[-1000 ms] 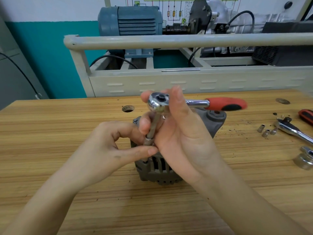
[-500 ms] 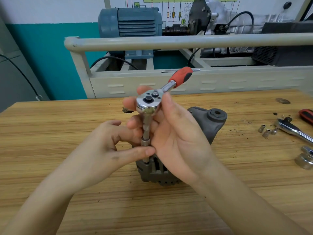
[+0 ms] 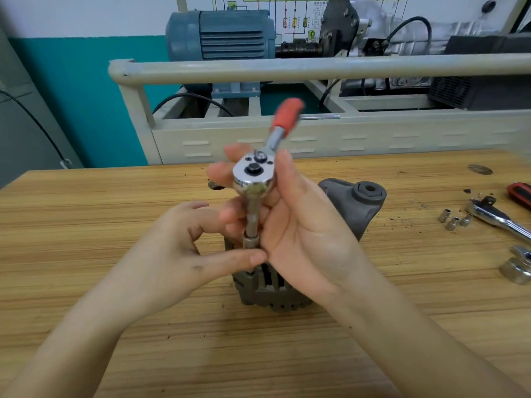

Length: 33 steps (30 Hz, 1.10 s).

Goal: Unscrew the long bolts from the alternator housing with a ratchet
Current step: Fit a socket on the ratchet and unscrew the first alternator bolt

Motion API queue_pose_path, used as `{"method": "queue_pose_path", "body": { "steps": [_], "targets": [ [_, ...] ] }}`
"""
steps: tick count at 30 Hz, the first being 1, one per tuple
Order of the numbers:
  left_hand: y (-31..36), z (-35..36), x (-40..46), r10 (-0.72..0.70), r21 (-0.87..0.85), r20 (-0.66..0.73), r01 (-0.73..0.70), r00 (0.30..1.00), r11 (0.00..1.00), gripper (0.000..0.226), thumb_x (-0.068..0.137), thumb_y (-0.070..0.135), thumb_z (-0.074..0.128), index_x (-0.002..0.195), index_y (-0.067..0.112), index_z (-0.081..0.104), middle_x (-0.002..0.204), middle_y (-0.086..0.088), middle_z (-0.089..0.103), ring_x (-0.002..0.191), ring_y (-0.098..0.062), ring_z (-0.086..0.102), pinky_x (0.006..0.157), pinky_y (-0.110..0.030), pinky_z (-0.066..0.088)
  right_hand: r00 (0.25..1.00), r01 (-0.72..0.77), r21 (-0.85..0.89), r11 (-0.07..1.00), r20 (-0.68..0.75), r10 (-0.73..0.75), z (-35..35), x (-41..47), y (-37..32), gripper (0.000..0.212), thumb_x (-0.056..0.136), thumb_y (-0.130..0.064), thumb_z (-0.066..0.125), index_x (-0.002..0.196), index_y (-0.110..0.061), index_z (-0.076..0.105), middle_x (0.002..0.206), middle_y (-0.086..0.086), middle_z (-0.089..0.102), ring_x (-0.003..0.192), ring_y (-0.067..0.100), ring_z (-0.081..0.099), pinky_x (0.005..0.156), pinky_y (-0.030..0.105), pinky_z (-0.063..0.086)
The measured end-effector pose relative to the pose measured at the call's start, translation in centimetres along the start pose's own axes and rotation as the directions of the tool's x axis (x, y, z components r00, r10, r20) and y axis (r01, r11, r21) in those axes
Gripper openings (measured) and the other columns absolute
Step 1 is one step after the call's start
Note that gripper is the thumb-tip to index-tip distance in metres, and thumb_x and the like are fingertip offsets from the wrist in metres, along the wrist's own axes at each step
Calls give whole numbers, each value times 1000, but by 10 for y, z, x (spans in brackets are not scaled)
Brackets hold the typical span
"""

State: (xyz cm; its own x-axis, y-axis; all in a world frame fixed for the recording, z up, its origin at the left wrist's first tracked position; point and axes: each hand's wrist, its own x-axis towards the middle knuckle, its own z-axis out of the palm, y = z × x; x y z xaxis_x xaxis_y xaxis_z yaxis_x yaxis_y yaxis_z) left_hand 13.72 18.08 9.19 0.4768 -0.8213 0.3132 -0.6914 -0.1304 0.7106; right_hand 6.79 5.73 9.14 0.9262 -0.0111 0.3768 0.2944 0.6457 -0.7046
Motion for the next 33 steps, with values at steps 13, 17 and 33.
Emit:
{"method": "queue_pose_path", "body": {
  "steps": [13, 17, 33],
  "targets": [
    [-1, 4, 2, 14, -3, -25, -14, 1000, 1000, 38, 57, 56, 62, 78, 25, 69, 79, 11, 71, 79, -9, 63, 83, -30, 46, 998, 55, 110, 992, 36, -60, -1, -3, -4, 23, 62, -16, 74, 81, -12, 64, 86, 6, 69, 66, 16, 65, 63, 25, 54],
    [-2, 5, 2, -12, -68, -55, 8, 998, 998, 31, 55, 52, 66, 75, 29, 71, 79, 11, 71, 80, -2, 64, 70, -9, 46, 1000, 8, 28, 1000, -10, -8, 1, -2, -3, 21, 76, -31, 62, 87, -14, 66, 84, 1, 71, 67, 10, 67, 63, 20, 53],
    [-3, 7, 2, 47, -104, -53, -52, 997, 993, 24, 60, 48, 66, 77, 32, 71, 82, 17, 70, 82, 1, 64, 74, -7, 46, 999, 33, 13, 999, -11, -33, 4, -4, -3, 22, 76, -31, 60, 90, -14, 63, 87, -1, 70, 72, 12, 67, 66, 23, 54]
  ]
}}
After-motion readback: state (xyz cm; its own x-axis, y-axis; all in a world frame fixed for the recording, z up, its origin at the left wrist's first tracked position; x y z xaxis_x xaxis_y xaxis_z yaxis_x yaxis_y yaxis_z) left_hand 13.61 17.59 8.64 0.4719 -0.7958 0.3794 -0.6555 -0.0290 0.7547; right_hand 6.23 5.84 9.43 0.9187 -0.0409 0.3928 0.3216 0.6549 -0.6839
